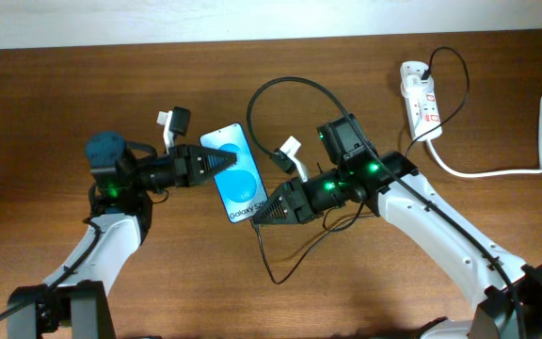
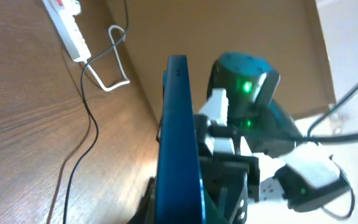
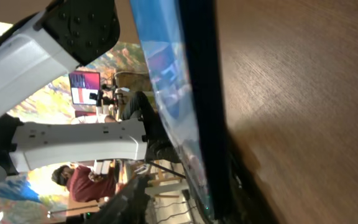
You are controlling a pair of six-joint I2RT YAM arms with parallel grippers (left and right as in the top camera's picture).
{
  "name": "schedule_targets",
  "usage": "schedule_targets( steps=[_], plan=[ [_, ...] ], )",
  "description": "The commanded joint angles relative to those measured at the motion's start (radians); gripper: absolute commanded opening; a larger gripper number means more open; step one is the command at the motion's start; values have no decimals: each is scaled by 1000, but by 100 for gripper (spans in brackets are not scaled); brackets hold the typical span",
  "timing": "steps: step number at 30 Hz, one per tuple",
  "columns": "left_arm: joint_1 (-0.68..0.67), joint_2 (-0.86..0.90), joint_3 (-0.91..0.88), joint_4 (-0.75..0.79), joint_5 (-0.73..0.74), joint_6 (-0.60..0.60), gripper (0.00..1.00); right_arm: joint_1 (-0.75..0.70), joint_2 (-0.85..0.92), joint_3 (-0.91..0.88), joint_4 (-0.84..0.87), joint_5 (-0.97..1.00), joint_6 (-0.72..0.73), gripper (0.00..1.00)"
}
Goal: Plug charger to phone and switch on socket
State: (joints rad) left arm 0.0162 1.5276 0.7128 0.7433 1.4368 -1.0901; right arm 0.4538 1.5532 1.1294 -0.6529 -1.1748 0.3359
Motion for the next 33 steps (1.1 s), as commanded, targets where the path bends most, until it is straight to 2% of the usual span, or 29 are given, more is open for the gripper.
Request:
schedule_targets(
  steps=[1, 4, 9, 10, 13, 15, 18, 28, 33],
  plan=[
    [-11, -18, -1, 5, 63, 126, 0, -10, -9, 24, -6, -3, -82, 46],
    [-11, -18, -1, 5, 63, 175, 0, -10, -9, 24, -21, -2, -187, 58],
    [-11, -18, -1, 4, 34, 205, 0, -10, -9, 24, -56, 21, -306, 66],
    [-11, -18, -1, 4, 19, 188, 0, -10, -9, 24, -61, 37, -306, 66],
    [-11, -18, -1, 4, -68, 39, 0, -10, -9, 24, -97, 54, -294, 65],
    [-11, -18, -1, 4, -117, -45, 0, -10, -9, 24, -127, 53, -284, 55],
    [-11, -18, -1, 4, -166, -169, 0, -9, -9, 24, -145, 53, -206, 45],
    [-11, -18, -1, 4, -169, -173, 0, -9, -9, 24, -109, 53, -143, 13],
    [-11, -18, -1, 3, -129, -143, 0, -10, -9, 24, -88, 54, -143, 9]
  ],
)
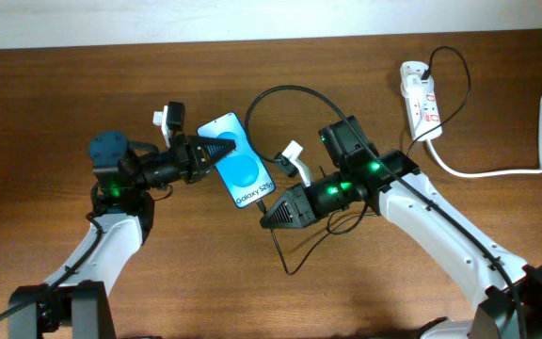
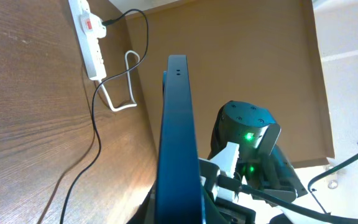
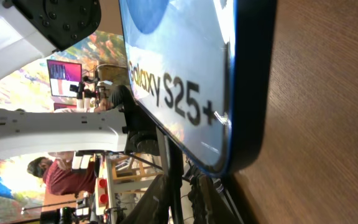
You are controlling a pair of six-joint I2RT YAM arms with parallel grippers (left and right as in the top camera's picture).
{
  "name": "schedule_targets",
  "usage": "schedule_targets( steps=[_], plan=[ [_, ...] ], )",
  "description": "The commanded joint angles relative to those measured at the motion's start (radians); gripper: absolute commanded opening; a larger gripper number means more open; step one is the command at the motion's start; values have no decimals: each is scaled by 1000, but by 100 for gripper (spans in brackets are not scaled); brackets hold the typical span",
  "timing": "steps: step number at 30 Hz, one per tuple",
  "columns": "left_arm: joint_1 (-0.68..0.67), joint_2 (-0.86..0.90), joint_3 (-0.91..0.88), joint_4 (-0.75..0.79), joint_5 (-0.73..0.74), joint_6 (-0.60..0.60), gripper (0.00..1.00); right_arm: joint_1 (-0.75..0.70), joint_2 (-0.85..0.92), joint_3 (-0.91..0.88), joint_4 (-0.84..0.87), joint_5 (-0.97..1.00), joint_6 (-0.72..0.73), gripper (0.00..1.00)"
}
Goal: Plug charger to phone and switch on socket
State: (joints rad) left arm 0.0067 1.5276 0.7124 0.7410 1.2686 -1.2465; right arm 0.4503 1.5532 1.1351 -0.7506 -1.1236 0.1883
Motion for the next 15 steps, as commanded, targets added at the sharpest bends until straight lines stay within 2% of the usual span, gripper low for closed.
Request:
schedule_targets(
  steps=[1, 5, 10, 15],
  plan=[
    [-1, -18, -1, 6, 42, 13, 0, -7, -9, 18, 11, 3, 5, 9],
    [-1, -18, -1, 6, 53, 32, 0, -7, -9, 18, 13, 3, 5, 14],
    [-1, -18, -1, 6, 57, 44, 0, -7, -9, 18, 22, 2, 5, 14],
    [-1, -18, -1, 6, 63, 44, 0, -7, -9, 18, 26, 2, 5, 4]
  ],
)
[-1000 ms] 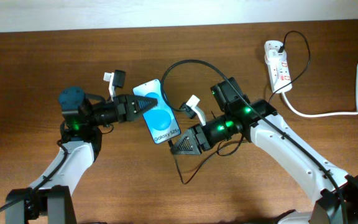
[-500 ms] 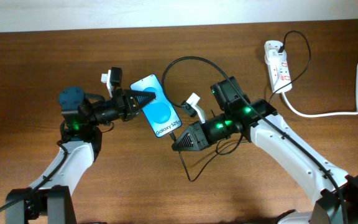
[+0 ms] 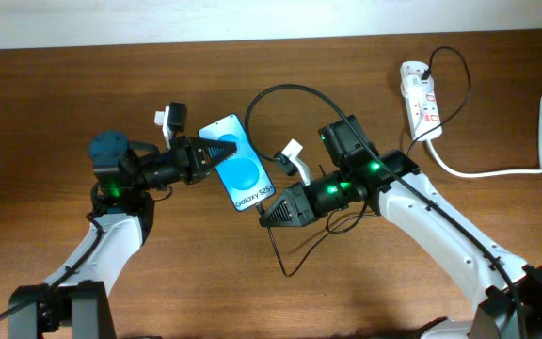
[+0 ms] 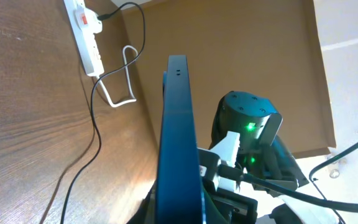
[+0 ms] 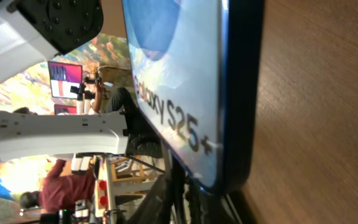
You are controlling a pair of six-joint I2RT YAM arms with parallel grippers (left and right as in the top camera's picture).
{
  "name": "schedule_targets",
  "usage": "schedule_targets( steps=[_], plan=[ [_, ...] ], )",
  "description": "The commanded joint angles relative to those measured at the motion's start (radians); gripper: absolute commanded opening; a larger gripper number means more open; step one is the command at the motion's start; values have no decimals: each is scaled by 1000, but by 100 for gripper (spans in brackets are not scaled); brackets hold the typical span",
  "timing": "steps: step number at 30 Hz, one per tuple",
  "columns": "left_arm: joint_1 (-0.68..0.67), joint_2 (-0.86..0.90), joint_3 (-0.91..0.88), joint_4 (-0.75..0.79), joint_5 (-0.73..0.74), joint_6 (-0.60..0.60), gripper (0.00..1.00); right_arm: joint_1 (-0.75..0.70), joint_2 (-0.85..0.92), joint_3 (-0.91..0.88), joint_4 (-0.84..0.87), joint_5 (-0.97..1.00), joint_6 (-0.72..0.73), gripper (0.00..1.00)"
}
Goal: Plug charger to phone and switch on socket
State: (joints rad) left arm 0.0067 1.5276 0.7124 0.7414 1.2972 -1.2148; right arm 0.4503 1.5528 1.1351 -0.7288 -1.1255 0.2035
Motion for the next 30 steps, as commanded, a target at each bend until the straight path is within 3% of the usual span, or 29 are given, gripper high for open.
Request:
schedule_targets(
  steps=[1, 30],
  plan=[
    [-1, -18, -1, 5, 35, 12, 0, -7, -8, 18, 3, 4, -10, 4],
    [-42, -18, -1, -56, 234, 7, 0, -6, -8, 18, 237, 38, 173, 5]
  ],
)
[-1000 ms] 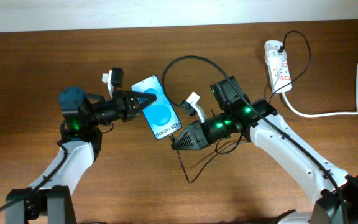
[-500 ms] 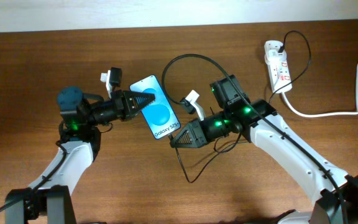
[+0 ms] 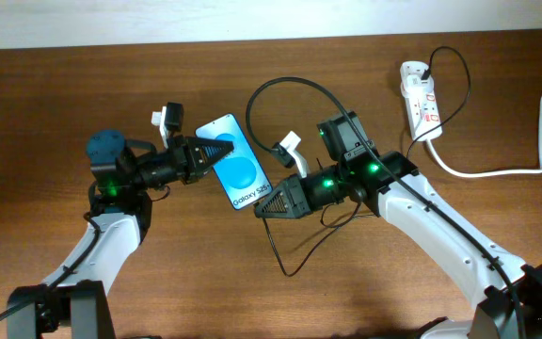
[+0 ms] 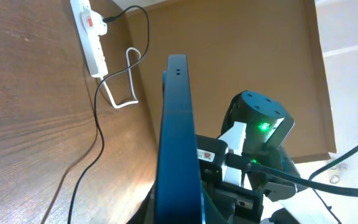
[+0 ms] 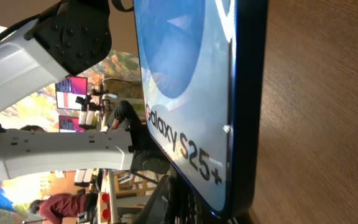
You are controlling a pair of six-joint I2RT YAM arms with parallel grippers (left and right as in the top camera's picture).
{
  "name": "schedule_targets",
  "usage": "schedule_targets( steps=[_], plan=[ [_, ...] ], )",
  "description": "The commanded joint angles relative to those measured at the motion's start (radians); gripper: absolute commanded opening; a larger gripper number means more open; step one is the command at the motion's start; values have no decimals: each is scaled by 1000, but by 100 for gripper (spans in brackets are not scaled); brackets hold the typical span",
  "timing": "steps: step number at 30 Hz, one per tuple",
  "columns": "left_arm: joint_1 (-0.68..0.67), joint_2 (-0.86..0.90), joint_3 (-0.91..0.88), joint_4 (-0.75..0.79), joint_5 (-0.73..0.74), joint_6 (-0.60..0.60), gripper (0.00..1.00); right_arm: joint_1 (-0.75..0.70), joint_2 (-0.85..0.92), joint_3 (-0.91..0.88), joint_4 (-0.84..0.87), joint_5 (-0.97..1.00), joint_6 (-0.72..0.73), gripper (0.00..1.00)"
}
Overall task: Plug charger to phone and switch on socket
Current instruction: 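Open the right gripper and withdraw it from the plugged cable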
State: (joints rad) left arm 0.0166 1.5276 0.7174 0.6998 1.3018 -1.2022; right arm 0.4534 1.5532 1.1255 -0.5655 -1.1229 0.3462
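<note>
A blue phone with a lit "Galaxy S25+" screen is held above the table, tilted. My left gripper is shut on its upper end. In the left wrist view the phone shows edge-on. My right gripper sits at the phone's lower edge, shut on the end of the black charger cable. The plug itself is hidden between the dark fingers. The white socket strip lies at the far right, with the charger's black lead plugged into it.
The black cable arcs behind the phone and loops on the table under my right arm. A white mains lead runs from the strip off the right edge. The wooden table is brown.
My right gripper has shifted slightly up and left, closer against the phone's lower edge. The cable loop behind the phone has risen. The left gripper and phone have barely moved.
At first both grippers held close on the phone, with the right tip at its lower corner. Then the right gripper stood a little below and right of the phone's lower edge, with the cable end. Now it is back against that edge.
</note>
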Motion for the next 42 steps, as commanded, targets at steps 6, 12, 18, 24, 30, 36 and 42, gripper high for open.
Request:
schedule_targets(
  steps=[6, 12, 18, 24, 30, 36, 42],
  plan=[
    [-51, -18, -6, -62, 236, -5, 0, -9, -9, 27, 69, 24, 30, 4],
    [-51, -18, -6, -63, 221, -17, 0, -9, -9, 27, 28, 24, 30, 5],
    [-51, -18, -6, -63, 220, -17, 0, -9, -9, 27, -5, 9, 30, 17],
    [-51, -18, -6, -61, 187, 31, 0, -18, -9, 27, -6, -24, 30, 43],
    [-29, -18, -6, -67, 159, 18, 0, -129, -9, 27, -18, -108, 29, 81],
    [-17, -18, -6, -65, 137, -159, 0, -273, -9, 27, -82, -108, 26, 95],
    [-18, -1, 20, -58, 46, -158, 0, -371, -9, 27, -99, -103, 11, 99]
  ],
)
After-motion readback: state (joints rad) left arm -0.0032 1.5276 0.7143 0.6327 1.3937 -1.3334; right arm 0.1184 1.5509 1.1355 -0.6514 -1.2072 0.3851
